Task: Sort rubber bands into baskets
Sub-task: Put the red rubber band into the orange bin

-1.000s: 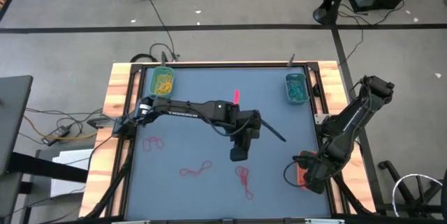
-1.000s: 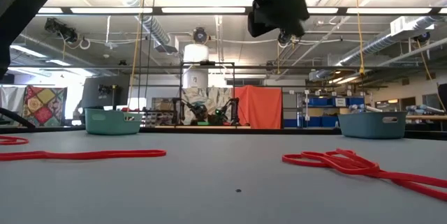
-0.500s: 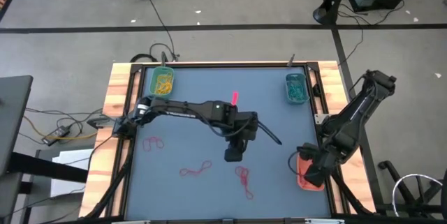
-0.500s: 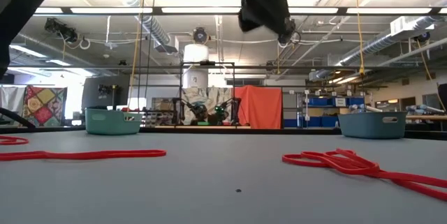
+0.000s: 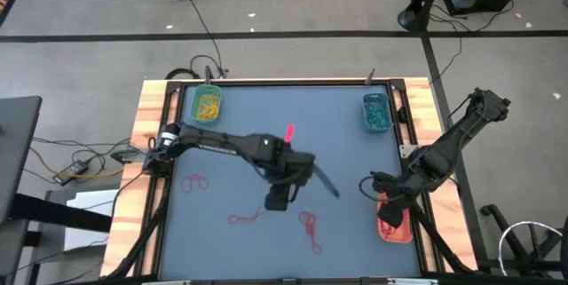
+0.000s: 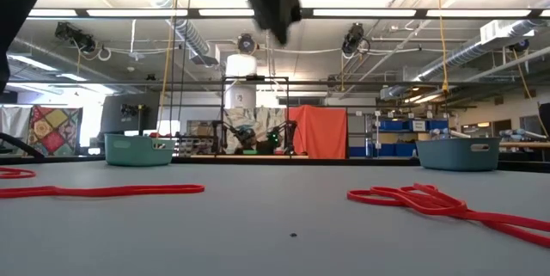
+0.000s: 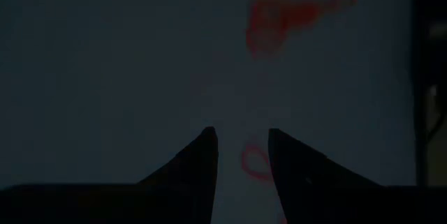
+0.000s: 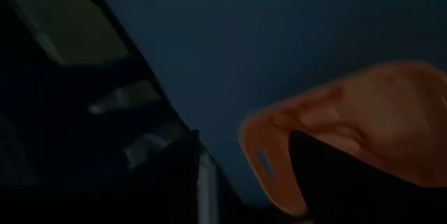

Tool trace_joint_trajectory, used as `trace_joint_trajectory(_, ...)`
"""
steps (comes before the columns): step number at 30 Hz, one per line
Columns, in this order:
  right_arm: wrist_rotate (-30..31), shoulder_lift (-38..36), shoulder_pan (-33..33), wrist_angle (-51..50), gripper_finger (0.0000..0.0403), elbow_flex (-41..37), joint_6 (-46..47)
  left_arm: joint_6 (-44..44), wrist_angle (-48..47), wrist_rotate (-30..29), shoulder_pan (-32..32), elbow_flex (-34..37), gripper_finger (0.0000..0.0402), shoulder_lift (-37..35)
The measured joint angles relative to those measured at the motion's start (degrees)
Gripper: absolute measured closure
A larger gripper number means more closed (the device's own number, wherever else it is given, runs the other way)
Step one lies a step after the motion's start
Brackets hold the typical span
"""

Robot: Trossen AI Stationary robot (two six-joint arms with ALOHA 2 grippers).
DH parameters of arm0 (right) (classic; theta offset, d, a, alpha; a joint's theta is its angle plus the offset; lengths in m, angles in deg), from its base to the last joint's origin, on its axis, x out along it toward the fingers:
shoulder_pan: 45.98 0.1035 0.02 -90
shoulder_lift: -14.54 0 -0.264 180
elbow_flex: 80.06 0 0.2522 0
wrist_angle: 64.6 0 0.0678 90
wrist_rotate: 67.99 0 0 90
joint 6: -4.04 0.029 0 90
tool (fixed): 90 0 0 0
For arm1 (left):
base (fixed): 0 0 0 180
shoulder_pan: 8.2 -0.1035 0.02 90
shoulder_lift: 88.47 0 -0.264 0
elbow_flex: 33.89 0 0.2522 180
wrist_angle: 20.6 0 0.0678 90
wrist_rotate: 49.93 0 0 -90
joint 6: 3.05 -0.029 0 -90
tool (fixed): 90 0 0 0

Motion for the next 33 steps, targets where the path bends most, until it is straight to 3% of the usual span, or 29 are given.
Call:
trace_joint_trajectory(5,5.4,-0.9,-1.0,6.1,0.0172,0.0,-1.4,4.3,3.5,2.7,2.5,11.8,0.0271,-0.1)
trace_joint_trajectory(9,7.7,-0.9,-1.0,9.7,0.0172,0.0,-4.7,10.8,12.7,3.5,5.2,23.4,0.0271,-2.8)
trace_joint_trajectory(15,9.1,-0.6,-1.6,10.0,0.0172,0.0,-7.8,27.0,30.0,-0.6,7.8,43.3,0.0271,-12.8)
trace_joint_trajectory(19,11.4,-0.5,-3.0,10.0,0.0172,0.0,-9.0,35.1,35.6,-4.8,7.9,54.9,0.0271,-22.8)
trace_joint_trajectory(26,13.9,-0.5,-6.1,10.4,0.0172,0.0,-9.1,37.9,30.4,-7.0,7.6,70.9,0.0269,-38.4)
trace_joint_trajectory(33,17.3,-0.5,-7.6,12.1,0.0172,0.0,-9.0,44.2,23.9,-4.4,5.2,84.8,0.0269,-46.4)
